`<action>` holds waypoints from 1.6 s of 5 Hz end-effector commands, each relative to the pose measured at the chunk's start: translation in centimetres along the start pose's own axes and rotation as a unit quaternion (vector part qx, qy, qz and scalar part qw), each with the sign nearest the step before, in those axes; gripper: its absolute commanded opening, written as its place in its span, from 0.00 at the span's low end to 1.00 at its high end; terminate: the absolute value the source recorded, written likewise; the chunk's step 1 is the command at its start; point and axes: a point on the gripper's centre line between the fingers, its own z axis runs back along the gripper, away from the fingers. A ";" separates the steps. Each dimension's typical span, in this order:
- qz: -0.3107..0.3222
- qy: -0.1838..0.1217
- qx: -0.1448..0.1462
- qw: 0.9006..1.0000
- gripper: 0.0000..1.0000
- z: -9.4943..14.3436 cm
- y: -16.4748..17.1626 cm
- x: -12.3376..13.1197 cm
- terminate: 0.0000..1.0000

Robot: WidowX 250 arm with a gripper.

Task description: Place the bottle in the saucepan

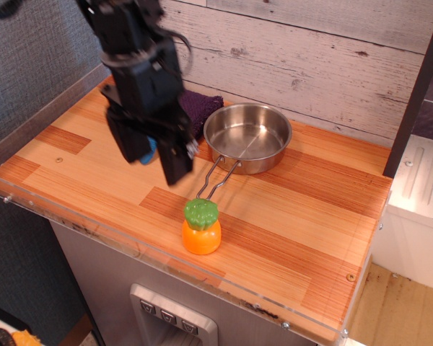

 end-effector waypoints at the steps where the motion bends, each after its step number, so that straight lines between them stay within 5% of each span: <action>1: -0.054 0.008 0.021 0.998 1.00 -1.2 -3.2 -0.2 0.00; 5: -0.048 0.052 0.051 0.996 1.00 -5.2 -3.0 0.8 0.00; 6: -0.045 0.045 0.047 0.997 0.00 -4.9 -2.7 0.7 0.00; 8: -0.045 0.008 0.027 0.999 0.00 -1.4 -2.3 0.7 0.00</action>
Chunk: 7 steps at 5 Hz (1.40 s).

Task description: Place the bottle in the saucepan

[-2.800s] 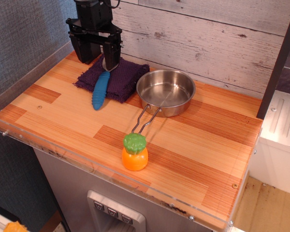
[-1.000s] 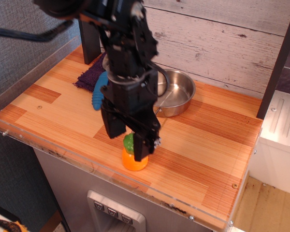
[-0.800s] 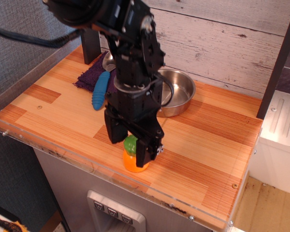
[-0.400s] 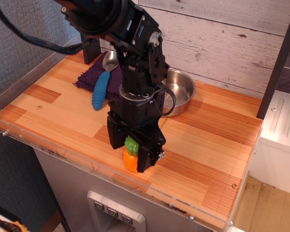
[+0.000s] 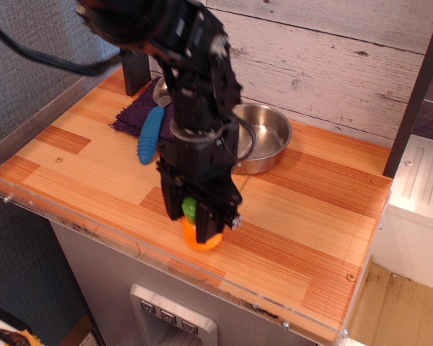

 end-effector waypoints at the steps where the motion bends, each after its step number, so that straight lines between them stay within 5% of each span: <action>1: 0.004 -0.067 -0.012 0.998 0.00 6.1 1.9 0.7 0.00; 3: 0.027 -0.065 0.004 0.997 0.00 6.2 4.4 7.2 0.00; 5: 0.020 -0.032 0.026 0.999 0.00 2.2 3.7 9.9 0.00; 7: 0.045 -0.035 0.039 0.998 0.00 1.4 5.2 12.1 0.00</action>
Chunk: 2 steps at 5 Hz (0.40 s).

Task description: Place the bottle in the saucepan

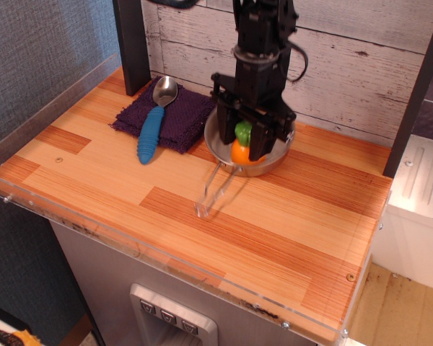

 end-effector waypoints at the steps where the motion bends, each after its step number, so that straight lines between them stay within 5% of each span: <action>1: 0.023 -0.036 0.012 0.999 0.00 1.7 2.2 2.6 0.00; 2: 0.031 -0.029 0.012 0.999 1.00 1.9 2.4 2.8 0.00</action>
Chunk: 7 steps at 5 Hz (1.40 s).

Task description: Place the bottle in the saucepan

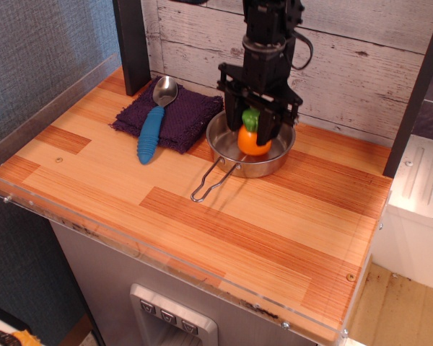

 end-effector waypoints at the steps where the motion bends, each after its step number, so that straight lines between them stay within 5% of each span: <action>1: 0.001 -0.023 -0.001 1.000 1.00 2.5 1.2 0.0 0.00; 4: 0.028 -0.043 -0.019 0.998 1.00 8.3 5.3 -4.3 0.00; 7: 0.111 -0.028 0.001 0.993 1.00 7.2 6.0 -7.3 0.00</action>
